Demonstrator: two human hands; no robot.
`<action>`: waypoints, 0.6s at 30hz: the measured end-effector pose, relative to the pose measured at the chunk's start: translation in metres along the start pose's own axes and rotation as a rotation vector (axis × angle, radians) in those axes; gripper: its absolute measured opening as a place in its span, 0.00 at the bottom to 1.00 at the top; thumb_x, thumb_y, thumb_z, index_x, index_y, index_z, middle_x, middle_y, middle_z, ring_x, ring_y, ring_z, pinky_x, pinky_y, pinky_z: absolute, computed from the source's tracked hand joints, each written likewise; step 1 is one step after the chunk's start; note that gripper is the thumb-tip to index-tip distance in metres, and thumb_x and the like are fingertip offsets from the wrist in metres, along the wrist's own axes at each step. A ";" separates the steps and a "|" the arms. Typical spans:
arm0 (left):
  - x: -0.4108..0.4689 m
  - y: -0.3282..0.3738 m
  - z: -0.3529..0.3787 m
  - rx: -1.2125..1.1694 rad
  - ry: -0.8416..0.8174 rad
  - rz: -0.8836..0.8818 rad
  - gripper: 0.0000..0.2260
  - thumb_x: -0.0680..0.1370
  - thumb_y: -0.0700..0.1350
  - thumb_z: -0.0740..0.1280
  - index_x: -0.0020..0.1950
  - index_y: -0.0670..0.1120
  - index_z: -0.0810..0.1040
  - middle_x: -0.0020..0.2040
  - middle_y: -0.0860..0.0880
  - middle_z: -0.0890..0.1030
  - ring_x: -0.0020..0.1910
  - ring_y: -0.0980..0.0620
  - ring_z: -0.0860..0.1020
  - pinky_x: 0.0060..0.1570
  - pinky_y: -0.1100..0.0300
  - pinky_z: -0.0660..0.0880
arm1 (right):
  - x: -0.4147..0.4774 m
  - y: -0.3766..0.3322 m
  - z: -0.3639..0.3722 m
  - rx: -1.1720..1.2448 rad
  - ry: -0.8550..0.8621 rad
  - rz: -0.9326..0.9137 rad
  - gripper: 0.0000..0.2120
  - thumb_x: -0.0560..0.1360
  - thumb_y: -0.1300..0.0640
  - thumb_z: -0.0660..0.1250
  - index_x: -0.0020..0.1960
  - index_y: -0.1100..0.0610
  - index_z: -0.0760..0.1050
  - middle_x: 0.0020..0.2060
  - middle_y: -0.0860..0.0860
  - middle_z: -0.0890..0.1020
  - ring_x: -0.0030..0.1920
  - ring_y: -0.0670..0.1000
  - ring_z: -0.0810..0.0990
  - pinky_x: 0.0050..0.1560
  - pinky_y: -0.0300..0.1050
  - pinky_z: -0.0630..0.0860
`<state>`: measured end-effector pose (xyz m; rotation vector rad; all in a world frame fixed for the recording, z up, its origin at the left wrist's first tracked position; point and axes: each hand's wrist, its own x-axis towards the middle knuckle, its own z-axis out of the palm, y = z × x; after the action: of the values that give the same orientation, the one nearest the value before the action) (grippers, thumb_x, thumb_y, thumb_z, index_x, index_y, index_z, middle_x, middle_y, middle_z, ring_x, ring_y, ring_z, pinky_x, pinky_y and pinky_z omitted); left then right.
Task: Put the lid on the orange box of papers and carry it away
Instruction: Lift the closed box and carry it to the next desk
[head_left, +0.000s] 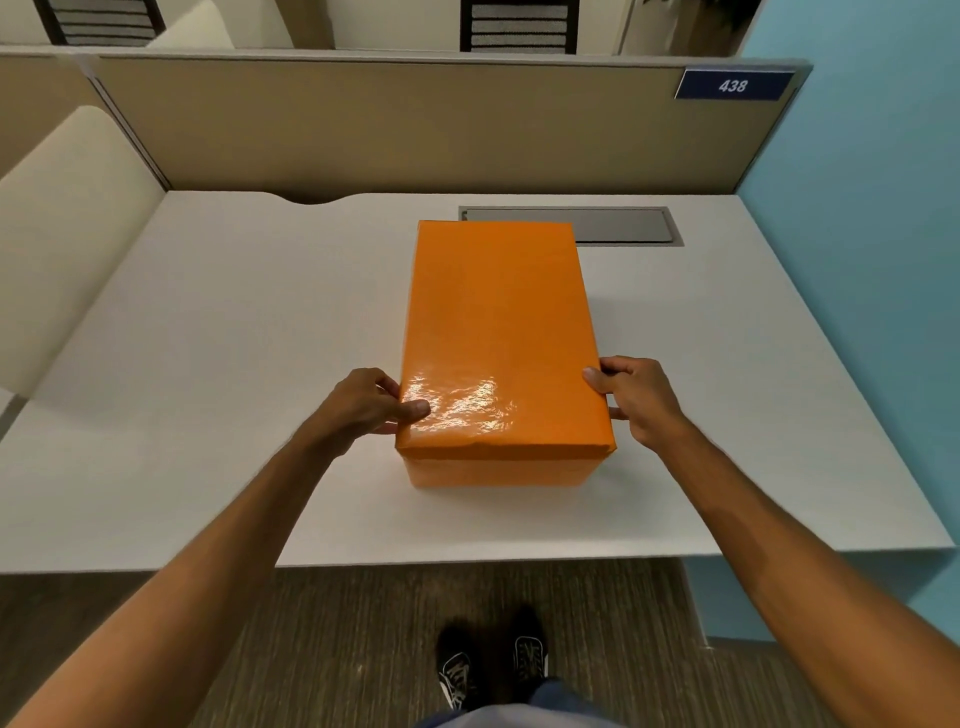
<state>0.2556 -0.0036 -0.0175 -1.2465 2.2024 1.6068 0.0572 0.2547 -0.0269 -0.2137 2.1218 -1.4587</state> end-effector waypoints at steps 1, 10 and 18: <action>0.001 0.000 0.000 -0.005 -0.009 -0.006 0.23 0.70 0.48 0.77 0.59 0.41 0.74 0.55 0.44 0.78 0.51 0.44 0.80 0.39 0.58 0.79 | 0.000 0.001 0.001 -0.002 0.002 -0.003 0.18 0.79 0.56 0.68 0.67 0.59 0.75 0.57 0.53 0.80 0.56 0.56 0.80 0.51 0.56 0.79; 0.020 0.004 -0.003 -0.256 -0.162 -0.008 0.31 0.72 0.46 0.75 0.72 0.48 0.65 0.67 0.46 0.75 0.63 0.42 0.76 0.57 0.46 0.76 | 0.011 0.002 -0.001 0.067 0.013 0.008 0.26 0.77 0.53 0.70 0.72 0.58 0.69 0.61 0.53 0.78 0.57 0.56 0.79 0.48 0.52 0.79; 0.061 0.035 0.000 -0.312 -0.043 0.057 0.28 0.78 0.54 0.68 0.75 0.48 0.65 0.69 0.46 0.74 0.65 0.41 0.75 0.67 0.38 0.70 | 0.058 -0.023 0.004 0.050 0.046 -0.027 0.23 0.78 0.52 0.68 0.70 0.59 0.73 0.61 0.56 0.80 0.59 0.58 0.80 0.60 0.61 0.78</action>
<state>0.1923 -0.0330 -0.0256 -1.2148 2.0346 2.0403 0.0066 0.2181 -0.0275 -0.1927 2.1237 -1.5449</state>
